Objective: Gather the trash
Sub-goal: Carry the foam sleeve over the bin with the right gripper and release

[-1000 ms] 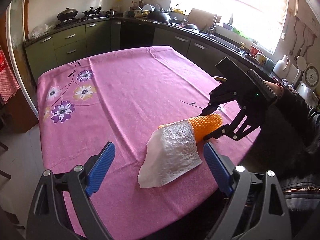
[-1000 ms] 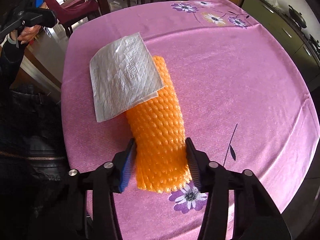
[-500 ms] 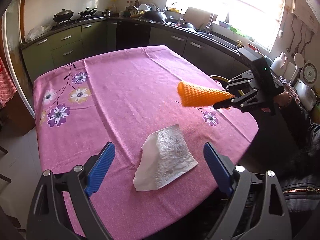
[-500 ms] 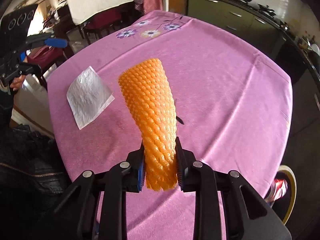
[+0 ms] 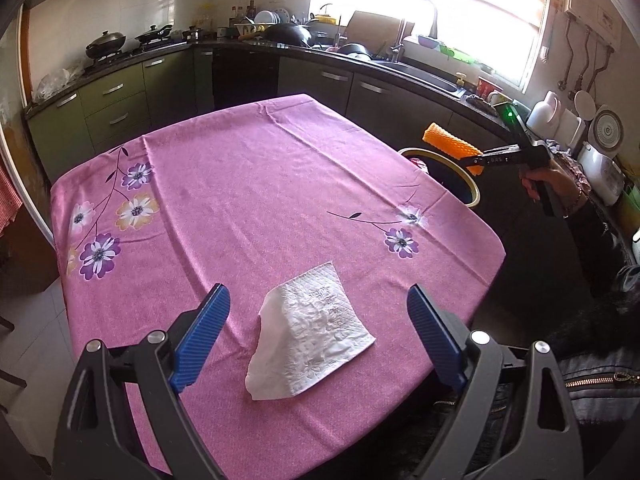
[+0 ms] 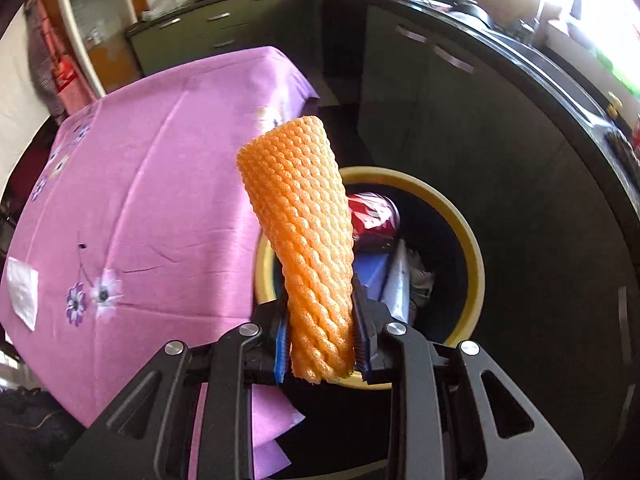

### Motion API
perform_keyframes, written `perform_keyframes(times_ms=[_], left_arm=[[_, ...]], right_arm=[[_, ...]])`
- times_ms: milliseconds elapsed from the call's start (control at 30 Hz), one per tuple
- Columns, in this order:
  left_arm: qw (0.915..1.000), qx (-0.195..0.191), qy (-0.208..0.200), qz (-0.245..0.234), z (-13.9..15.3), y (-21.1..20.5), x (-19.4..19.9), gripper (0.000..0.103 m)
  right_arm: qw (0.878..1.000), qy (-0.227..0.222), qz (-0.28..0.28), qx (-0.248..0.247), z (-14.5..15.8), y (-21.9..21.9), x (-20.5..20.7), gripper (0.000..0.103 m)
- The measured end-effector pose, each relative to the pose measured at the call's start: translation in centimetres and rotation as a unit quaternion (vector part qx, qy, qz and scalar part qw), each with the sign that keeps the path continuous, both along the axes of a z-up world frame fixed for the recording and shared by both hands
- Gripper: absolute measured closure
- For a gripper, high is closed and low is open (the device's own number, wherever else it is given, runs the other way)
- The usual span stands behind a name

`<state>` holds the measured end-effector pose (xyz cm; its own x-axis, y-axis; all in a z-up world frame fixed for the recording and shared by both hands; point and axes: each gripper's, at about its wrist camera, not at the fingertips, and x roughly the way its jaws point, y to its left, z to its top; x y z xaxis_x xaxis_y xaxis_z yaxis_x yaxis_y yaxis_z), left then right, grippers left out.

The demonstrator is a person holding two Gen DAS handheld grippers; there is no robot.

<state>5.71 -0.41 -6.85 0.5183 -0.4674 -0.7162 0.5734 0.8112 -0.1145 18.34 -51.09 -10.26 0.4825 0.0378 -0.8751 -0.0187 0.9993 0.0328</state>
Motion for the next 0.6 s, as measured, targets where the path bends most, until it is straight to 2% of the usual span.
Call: perform_keyframes(times_ms=[100,167,200,233,300,367,600], left_arm=[[1.0000,0.005,-0.001,-0.002,0.2,-0.3,-0.1,0.017],[1.0000,0.006,-0.001,-0.004,0.3,-0.5,-0.1,0.016],[1.0000,0.006,-0.001,-0.004,0.3,-0.5,-0.1,0.016],[1.0000,0.006,-0.001,-0.004,0.3,-0.6,-0.2,0.016],[1.0000,0.007,0.003,-0.006,0.1,-0.8,-0.2,0.015],[0.9999,0.011,0.006,-0.008,0.0,-1.1,-0.2,0.015],[0.9997,0.016,0.016,-0.010,-0.6,-1.9,0.2,0.014]], right_arm=[[0.999,0.019,-0.031,0.009,-1.9,-1.9,0.9,0.075],[0.998,0.031,-0.044,0.015,-3.3,-2.8,1.9,0.061],[0.998,0.034,-0.053,0.012,-4.0,-3.3,2.1,0.043],[0.997,0.031,-0.067,0.000,-4.3,-3.7,2.3,0.037],[0.996,0.024,-0.083,-0.005,-4.5,-4.2,1.8,0.035],[0.995,0.008,-0.094,0.020,-3.8,-4.6,0.9,0.035],[0.995,-0.035,-0.089,0.035,-1.7,-3.3,-2.3,0.032]])
